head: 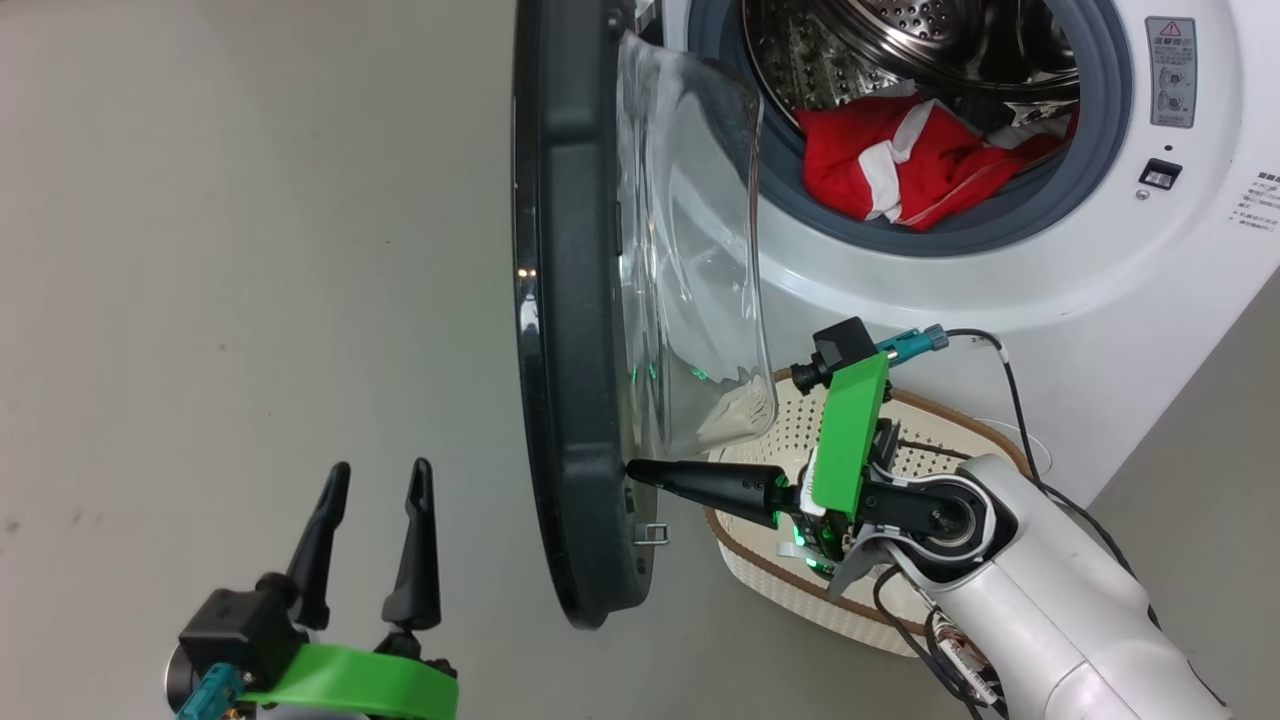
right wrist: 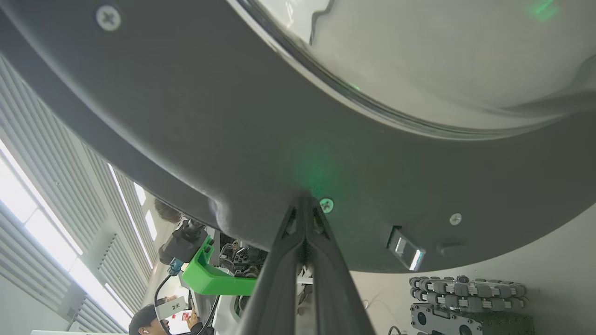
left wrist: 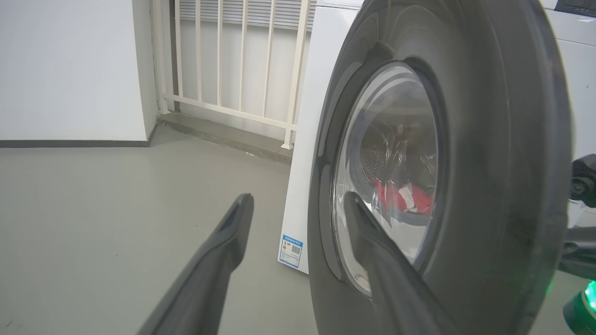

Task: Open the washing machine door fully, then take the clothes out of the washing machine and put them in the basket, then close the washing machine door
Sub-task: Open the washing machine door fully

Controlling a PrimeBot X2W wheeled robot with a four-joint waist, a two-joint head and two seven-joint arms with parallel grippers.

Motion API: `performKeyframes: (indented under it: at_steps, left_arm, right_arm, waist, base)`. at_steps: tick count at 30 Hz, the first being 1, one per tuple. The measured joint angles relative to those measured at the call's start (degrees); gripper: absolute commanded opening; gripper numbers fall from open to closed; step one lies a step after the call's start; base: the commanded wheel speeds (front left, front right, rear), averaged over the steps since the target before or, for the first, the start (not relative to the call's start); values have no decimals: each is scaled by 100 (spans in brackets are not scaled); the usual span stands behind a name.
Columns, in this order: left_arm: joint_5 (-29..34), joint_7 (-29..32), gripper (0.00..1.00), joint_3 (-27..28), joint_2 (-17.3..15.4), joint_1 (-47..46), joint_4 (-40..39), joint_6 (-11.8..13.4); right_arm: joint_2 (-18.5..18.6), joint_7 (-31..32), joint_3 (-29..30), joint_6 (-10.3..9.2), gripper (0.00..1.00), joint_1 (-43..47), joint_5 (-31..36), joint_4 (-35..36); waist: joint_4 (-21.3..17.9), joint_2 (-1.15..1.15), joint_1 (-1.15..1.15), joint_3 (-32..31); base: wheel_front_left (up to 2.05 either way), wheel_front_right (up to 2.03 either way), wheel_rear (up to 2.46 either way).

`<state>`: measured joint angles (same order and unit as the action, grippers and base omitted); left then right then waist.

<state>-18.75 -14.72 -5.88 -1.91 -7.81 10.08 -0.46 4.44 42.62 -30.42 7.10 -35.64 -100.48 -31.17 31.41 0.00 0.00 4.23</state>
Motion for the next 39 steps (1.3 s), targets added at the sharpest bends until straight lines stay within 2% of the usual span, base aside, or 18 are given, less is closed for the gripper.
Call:
performKeyframes:
  at_steps: [7,8,9,10,11,16,20,23,30,35,37,39]
  left_arm:
    - [0,0,100,-7,0,0,47,-7]
    - [0,0,100,-8,0,0,73,-8]
    - [0,0,100,-11,-1,0,100,-9]
    - [1,0,100,-15,-2,-1,134,-15]
    - [2,0,100,-23,-3,-1,166,-18]
    - [15,0,100,-74,-8,-2,303,-104]
    - [22,0,100,-121,-10,-5,382,-121]
    - [60,0,100,-165,-10,-10,461,-160]
    - [144,0,100,-210,-13,-23,590,-211]
    - [159,0,100,-221,-14,-24,583,-211]
    - [163,0,100,-222,-14,-25,557,-211]
    - [163,0,100,-220,-15,-25,521,-210]
  right_arm:
    - [2,-151,0,0,0,-16,113,-37]
    - [16,-267,16,0,33,-11,215,-19]
    - [44,-427,26,0,60,-2,364,26]
    - [89,-576,26,0,91,20,538,93]
    - [141,-745,35,0,100,54,693,136]
    - [337,-1556,316,0,100,527,982,328]
    - [627,-2226,332,0,100,879,1519,438]
    - [855,-2778,177,0,100,1043,2056,512]
    - [1087,-4307,-303,0,100,1188,3416,344]
    - [1107,-5337,-480,1,100,1186,4487,-155]
    - [983,-5584,-282,1,100,1186,4607,-301]
    - [905,-5678,-75,1,100,1187,4996,-434]
  waist:
    - [-27,0,0,-57]
    - [-34,0,0,-73]
    - [-41,0,0,-90]
    - [-48,0,0,-107]
    - [-55,0,0,-125]
    - [-95,0,0,-217]
    - [-126,0,0,-263]
    - [-146,0,0,-300]
    - [-194,0,0,-388]
    - [-227,0,0,-398]
    - [-236,0,0,-401]
    - [-239,0,0,-387]
  base:
    - [0,0,0]
    - [0,0,0]
    - [0,0,0]
    - [0,0,0]
    - [0,0,0]
    - [0,0,0]
    - [0,0,0]
    - [0,0,0]
    - [0,0,0]
    - [0,0,0]
    - [0,0,0]
    - [0,0,0]
